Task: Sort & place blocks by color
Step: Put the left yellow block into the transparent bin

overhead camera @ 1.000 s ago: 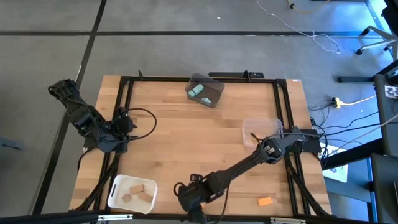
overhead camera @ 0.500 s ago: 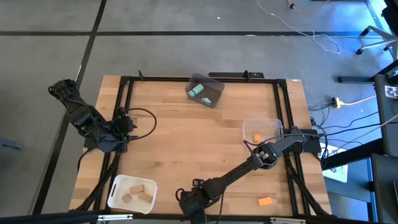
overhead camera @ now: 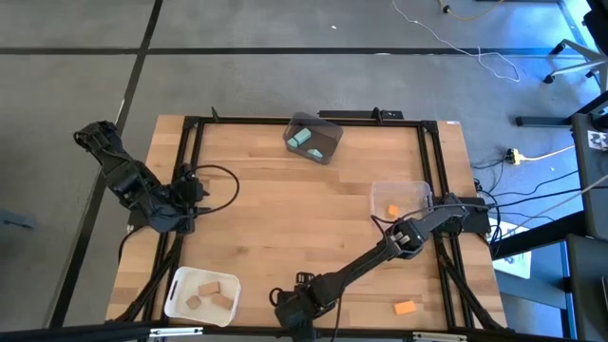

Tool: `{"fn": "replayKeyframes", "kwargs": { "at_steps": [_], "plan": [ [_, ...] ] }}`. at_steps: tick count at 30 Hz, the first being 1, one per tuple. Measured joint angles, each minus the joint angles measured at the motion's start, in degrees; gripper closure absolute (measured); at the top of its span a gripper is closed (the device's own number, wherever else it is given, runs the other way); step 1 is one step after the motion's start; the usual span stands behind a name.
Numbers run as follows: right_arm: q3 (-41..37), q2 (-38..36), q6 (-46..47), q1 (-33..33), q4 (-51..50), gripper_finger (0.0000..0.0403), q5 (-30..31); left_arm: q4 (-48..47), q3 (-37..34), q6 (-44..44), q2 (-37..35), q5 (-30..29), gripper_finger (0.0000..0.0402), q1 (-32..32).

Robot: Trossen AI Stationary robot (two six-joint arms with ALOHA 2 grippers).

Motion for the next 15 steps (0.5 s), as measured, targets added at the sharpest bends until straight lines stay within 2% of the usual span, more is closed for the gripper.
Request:
{"fn": "replayKeyframes", "kwargs": {
  "at_steps": [6, 13, 15],
  "plan": [
    [-0.08, 0.09, 2.92, 0.07, -0.16, 0.0192, 2.24, 0.0, 0.0, 0.0, 0.02, 0.02, 0.0218, 0.0],
    [-0.11, 0.04, 7.94, -0.05, -0.41, 0.0271, 2.75, 0.02, 0.0, -0.02, 0.02, 0.07, 0.0218, 0.02],
    [-0.11, 0.04, 9.3, -0.11, -0.46, 0.0275, 2.78, 0.04, 0.0, -0.02, 0.02, 0.07, 0.0218, 0.02]
  ]
}}
